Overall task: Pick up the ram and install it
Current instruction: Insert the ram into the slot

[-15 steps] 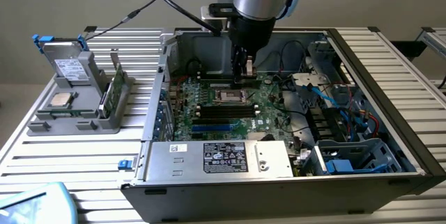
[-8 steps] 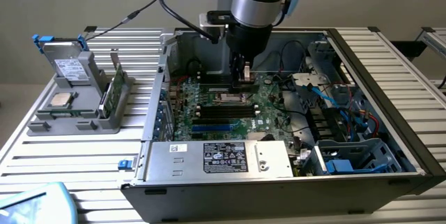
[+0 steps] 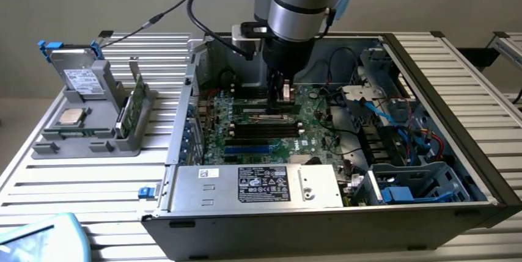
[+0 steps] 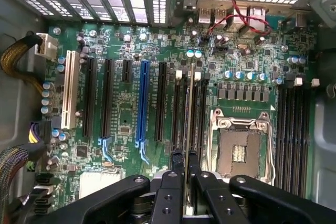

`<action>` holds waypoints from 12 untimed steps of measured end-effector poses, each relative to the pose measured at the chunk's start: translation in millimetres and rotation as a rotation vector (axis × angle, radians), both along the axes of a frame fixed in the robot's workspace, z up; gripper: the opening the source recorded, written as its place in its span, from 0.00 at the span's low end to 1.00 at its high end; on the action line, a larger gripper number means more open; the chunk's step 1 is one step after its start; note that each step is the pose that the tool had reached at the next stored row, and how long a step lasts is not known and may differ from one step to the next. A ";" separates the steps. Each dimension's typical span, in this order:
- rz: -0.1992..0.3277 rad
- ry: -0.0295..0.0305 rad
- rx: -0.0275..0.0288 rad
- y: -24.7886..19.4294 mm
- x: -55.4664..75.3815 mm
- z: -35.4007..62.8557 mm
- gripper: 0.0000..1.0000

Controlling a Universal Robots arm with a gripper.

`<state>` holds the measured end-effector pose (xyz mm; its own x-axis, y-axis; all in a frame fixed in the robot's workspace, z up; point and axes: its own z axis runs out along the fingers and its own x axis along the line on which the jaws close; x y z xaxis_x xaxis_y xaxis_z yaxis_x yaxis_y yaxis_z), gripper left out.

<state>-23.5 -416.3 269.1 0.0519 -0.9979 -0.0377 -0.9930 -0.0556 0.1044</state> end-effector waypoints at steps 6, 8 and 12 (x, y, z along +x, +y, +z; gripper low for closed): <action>0.000 -0.0026 -0.0008 0.0 -0.1 -11.0 0.14; 0.000 -0.0032 -0.0013 0.0 -0.1 -14.5 0.14; -0.001 -0.0041 -0.0037 0.0 -0.1 -21.4 0.14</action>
